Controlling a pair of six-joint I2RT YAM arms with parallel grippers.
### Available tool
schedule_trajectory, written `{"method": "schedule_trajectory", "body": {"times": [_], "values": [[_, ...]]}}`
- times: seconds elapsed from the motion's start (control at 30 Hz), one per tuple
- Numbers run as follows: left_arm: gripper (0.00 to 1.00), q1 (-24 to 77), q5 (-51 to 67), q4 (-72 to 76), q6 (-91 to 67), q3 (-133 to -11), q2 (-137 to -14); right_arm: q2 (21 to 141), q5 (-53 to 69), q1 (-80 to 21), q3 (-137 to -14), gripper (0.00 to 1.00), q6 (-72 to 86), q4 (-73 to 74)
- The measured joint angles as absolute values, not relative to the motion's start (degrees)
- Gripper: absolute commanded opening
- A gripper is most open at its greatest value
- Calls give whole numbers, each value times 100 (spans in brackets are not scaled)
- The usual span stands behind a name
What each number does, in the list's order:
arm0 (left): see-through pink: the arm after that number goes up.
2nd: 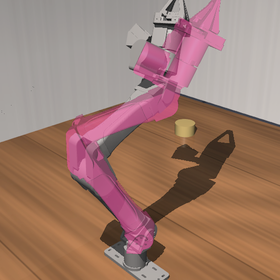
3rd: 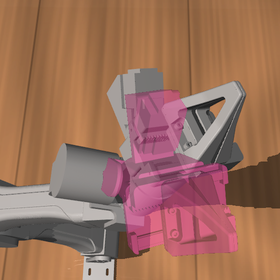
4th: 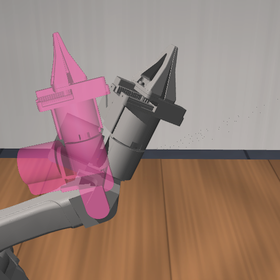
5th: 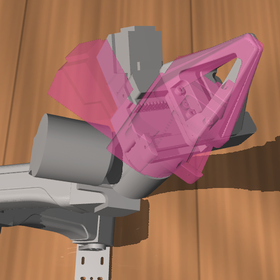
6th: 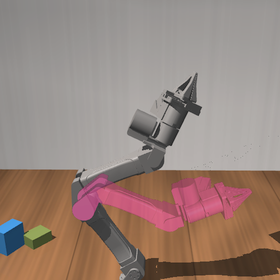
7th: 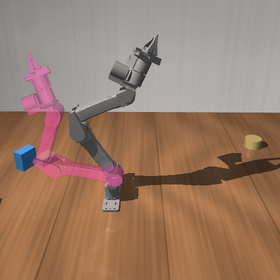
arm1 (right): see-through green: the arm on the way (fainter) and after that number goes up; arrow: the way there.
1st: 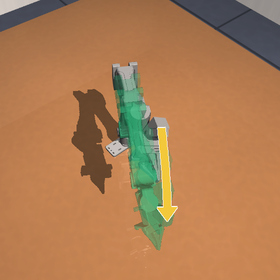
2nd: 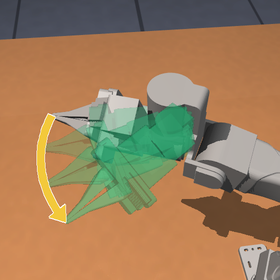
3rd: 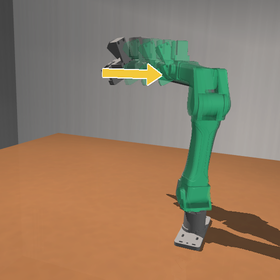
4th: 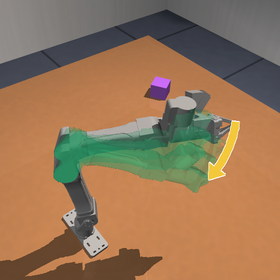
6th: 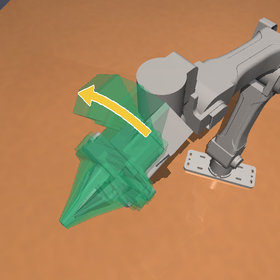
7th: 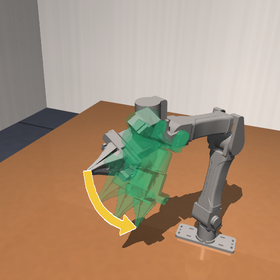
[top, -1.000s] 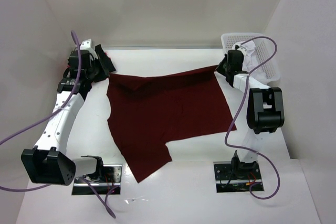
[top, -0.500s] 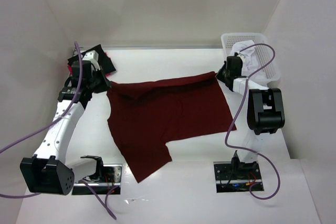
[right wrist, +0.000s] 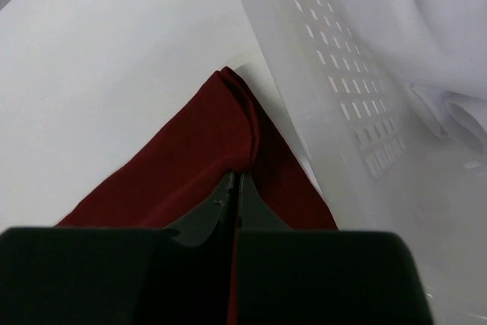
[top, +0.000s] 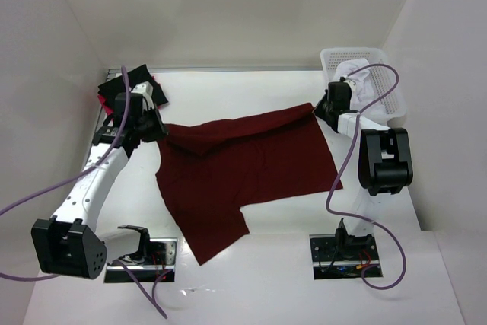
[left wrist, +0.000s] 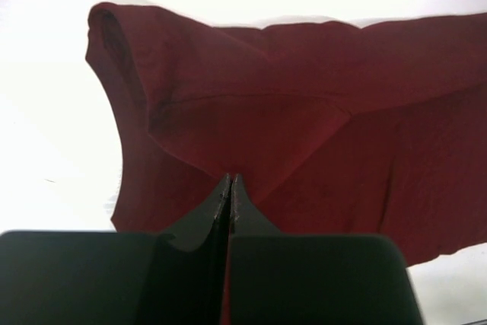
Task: Fold and stack the t-shirts
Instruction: Fold the flattened tshirt in 1/3 of the way
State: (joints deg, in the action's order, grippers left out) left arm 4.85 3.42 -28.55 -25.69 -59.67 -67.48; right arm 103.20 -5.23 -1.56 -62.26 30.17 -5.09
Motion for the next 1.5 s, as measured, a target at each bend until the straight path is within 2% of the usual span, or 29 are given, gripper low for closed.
{"method": "schedule_trajectory", "body": {"times": [0.17,0.3,0.33,0.37,0.4,0.43,0.53,0.57,0.6,0.73,0.87,0.93,1.1,1.4,1.5], "values": [[0,504,342,-2928,-2570,-5881,-6828,10385,-529,-156,-6343,0,3017,-361],[13,508,340,-2941,-2575,-5881,-6865,10388,-537,-156,-6348,2,3017,-322],[23,508,332,-2941,-2586,-5881,-6876,10388,-536,-156,-6349,11,3021,-310],[48,508,323,-2942,-2582,-5881,-6887,10390,-534,-156,-6356,22,3029,-295],[59,508,307,-2948,-2568,-5881,-6898,10402,-533,-156,-6369,44,3021,-282],[68,508,280,-2951,-2618,-5881,-6902,10423,-525,-154,-6391,52,3003,-272],[81,508,187,-2969,-2624,-5883,-6906,10451,-493,-154,-6440,68,3002,-231],[81,508,150,-2976,-2628,-5887,-6906,10451,-486,-154,-6449,73,3004,-224],[85,508,113,-2991,-2650,-5904,-6906,10451,-448,-152,-6468,75,3009,-230],[87,508,-16,-2997,-2703,-6015,-6901,10449,-327,-158,-6619,83,3015,-215],[87,504,-81,-2966,-2723,-6141,-6932,10449,-196,-153,-6743,83,3015,-201],[83,502,-104,-2929,-2738,-6204,-7028,10449,-129,-145,-6798,83,3013,-187],[78,502,-123,-2636,-2892,-6267,-7630,10449,92,-145,-6861,83,3015,-191],[72,369,-203,-2232,-3038,-6253,-8987,10629,394,-292,-7181,83,2914,-229],[71,348,-307,-2184,-3041,-6252,-9217,10744,421,-325,-7236,80,2885,-229]]}}
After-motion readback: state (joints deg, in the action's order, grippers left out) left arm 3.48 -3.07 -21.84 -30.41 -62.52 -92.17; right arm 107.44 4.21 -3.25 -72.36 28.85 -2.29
